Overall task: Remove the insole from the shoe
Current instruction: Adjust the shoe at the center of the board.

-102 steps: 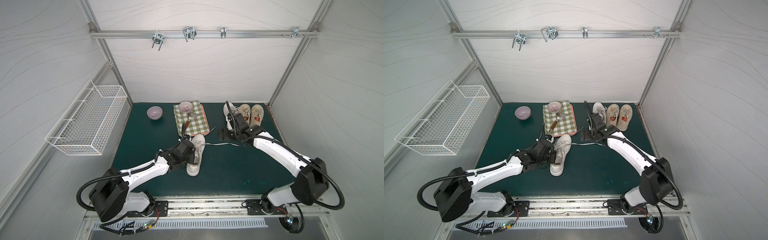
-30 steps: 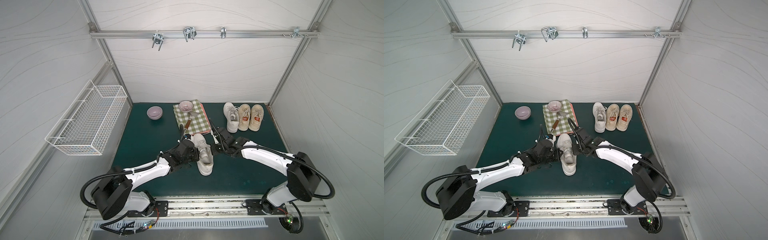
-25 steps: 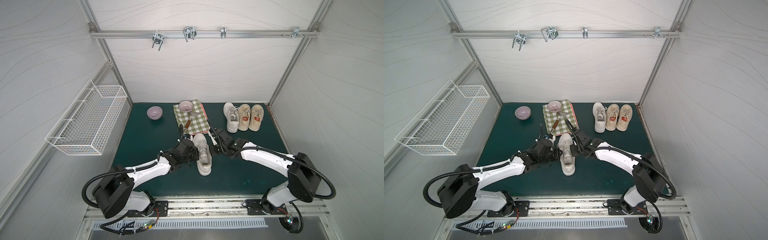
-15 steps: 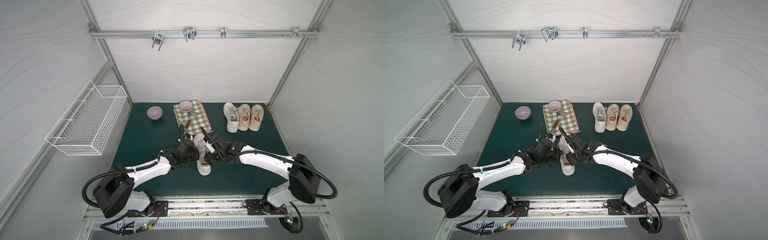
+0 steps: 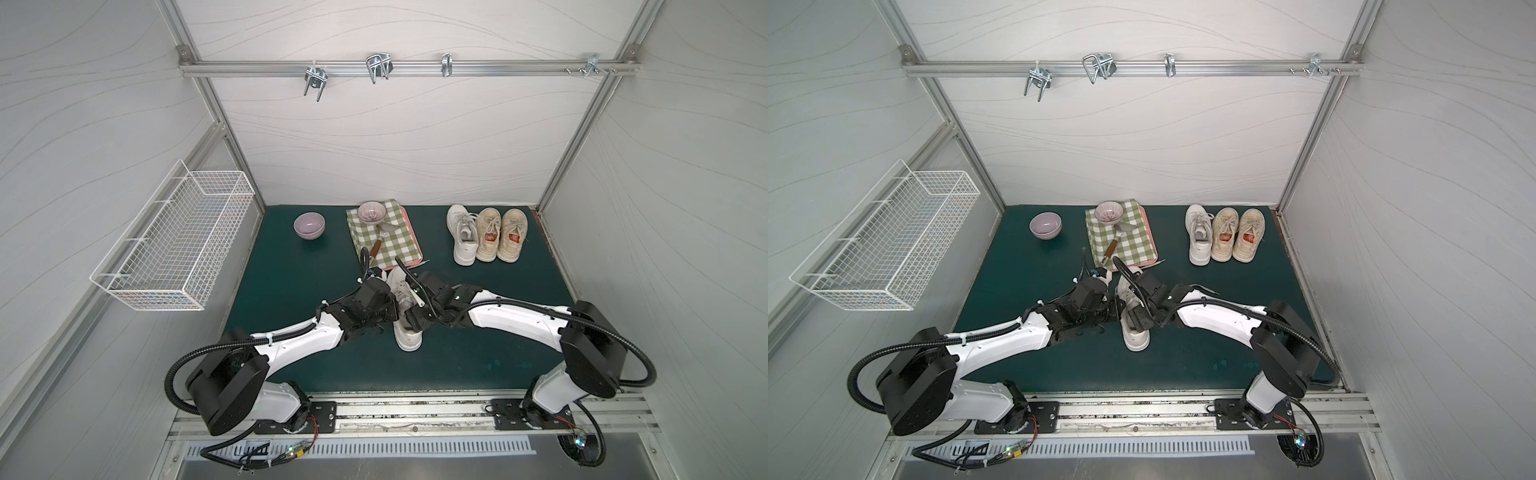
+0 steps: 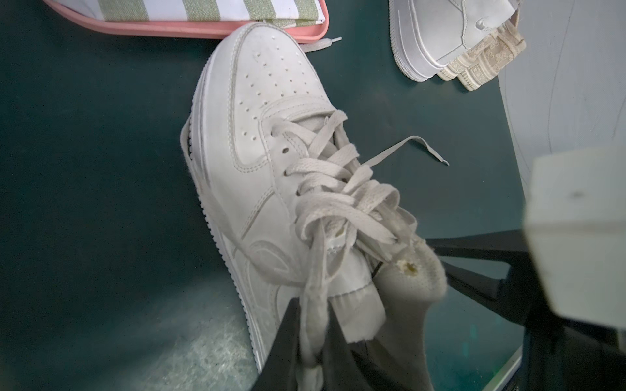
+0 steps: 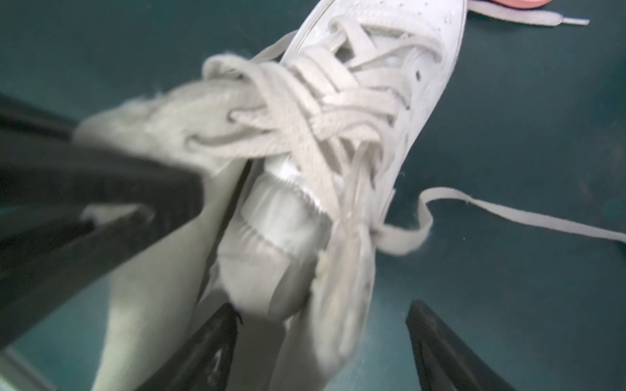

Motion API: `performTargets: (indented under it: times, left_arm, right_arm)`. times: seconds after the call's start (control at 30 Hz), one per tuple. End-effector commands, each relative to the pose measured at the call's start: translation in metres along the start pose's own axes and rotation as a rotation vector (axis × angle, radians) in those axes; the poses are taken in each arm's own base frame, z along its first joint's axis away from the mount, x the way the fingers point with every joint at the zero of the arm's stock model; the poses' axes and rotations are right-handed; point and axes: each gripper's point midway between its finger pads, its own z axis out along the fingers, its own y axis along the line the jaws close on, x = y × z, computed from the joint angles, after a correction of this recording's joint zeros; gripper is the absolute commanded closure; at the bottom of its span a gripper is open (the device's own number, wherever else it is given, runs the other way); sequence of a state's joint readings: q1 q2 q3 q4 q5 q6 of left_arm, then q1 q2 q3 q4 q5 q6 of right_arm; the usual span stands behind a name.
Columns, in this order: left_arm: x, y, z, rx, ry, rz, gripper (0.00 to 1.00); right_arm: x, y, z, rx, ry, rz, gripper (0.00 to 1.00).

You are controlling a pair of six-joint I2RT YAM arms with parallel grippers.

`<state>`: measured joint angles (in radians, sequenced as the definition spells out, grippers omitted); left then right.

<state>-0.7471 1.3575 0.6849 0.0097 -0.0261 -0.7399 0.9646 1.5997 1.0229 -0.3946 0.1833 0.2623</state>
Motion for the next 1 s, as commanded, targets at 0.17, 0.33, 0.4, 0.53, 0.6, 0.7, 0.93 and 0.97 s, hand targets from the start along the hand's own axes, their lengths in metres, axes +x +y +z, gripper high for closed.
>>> performTargets:
  times: [0.17, 0.33, 0.4, 0.53, 0.6, 0.7, 0.93, 0.97]
  left_arm:
    - [-0.008, 0.001, -0.009, -0.016, -0.042, 0.0, 0.79]
    - [-0.011, 0.005, -0.017, -0.037, -0.058, 0.041, 0.67]
    - [-0.012, 0.007, -0.019, -0.041, -0.068, 0.06, 0.63]
    - [-0.013, 0.003, -0.023, -0.023, -0.073, 0.1, 0.54]
    - [-0.013, -0.001, -0.023, -0.006, -0.064, 0.124, 0.5]
    - [-0.011, -0.007, -0.02, 0.016, -0.039, 0.154, 0.46]
    - [-0.01, -0.019, -0.013, 0.051, -0.001, 0.19, 0.37]
    - [-0.011, -0.021, -0.012, 0.053, 0.001, 0.191, 0.35]
  right_arm:
    - [-0.004, -0.007, 0.018, 0.049, -0.07, 0.044, 0.15]
    - [-0.024, -0.014, 0.007, 0.078, -0.174, 0.118, 0.16]
    - [-0.032, -0.015, 0.002, 0.077, -0.206, 0.132, 0.17]
    - [-0.047, -0.022, -0.008, 0.06, -0.259, 0.18, 0.2]
    - [-0.054, -0.026, -0.011, 0.037, -0.273, 0.21, 0.21]
    - [-0.062, -0.033, -0.013, 0.016, -0.282, 0.251, 0.24]
    - [-0.079, -0.033, -0.021, 0.007, -0.308, 0.239, 0.27]
    - [-0.081, -0.033, -0.022, 0.006, -0.309, 0.237, 0.27]
